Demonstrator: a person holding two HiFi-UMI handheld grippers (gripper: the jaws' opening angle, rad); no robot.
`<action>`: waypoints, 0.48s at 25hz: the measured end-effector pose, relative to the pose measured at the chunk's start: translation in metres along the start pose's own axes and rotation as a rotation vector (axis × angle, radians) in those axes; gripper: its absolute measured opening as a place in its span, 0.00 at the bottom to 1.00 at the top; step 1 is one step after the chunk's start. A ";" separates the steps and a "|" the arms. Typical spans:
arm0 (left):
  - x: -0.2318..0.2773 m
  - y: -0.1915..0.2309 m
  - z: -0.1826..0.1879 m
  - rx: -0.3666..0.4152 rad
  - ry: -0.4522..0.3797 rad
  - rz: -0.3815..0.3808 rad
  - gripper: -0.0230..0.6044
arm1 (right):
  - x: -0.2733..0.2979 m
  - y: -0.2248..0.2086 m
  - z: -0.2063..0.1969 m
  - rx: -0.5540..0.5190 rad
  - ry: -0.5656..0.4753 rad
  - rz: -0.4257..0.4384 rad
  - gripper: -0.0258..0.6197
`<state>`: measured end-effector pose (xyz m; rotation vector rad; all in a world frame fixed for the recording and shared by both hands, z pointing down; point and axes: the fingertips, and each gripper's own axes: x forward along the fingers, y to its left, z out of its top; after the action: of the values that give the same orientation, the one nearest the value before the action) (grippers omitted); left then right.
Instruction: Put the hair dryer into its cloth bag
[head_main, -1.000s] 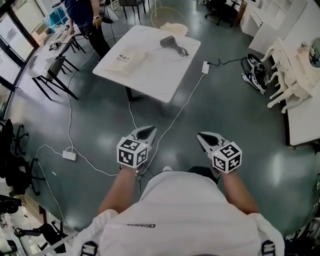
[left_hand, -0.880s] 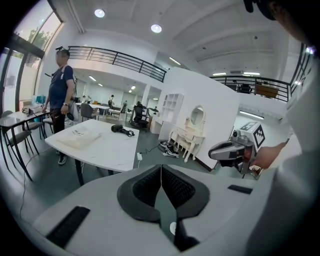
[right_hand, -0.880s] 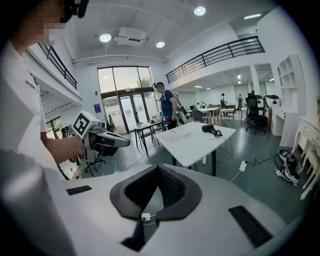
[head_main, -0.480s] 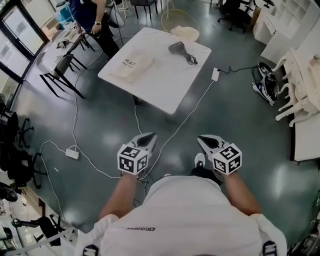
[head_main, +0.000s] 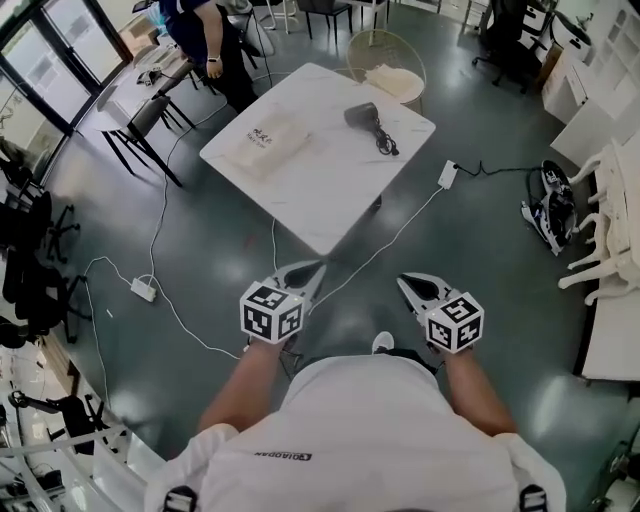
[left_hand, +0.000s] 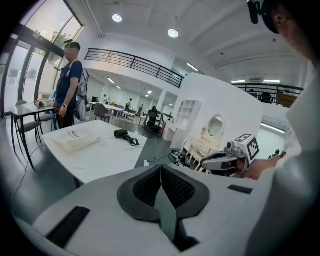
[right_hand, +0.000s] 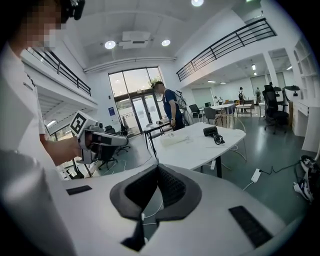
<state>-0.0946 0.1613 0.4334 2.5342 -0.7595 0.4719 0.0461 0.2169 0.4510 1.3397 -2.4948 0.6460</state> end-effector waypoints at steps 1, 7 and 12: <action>0.008 -0.005 0.002 -0.003 0.003 0.011 0.09 | -0.003 -0.011 0.000 0.006 0.002 0.009 0.07; 0.040 -0.021 0.013 -0.031 0.017 0.102 0.09 | -0.014 -0.065 0.008 0.039 -0.002 0.070 0.07; 0.056 -0.030 0.012 -0.043 0.034 0.150 0.09 | -0.019 -0.092 0.008 0.042 -0.006 0.100 0.07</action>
<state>-0.0310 0.1536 0.4380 2.4343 -0.9416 0.5404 0.1331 0.1824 0.4607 1.2393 -2.5804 0.7195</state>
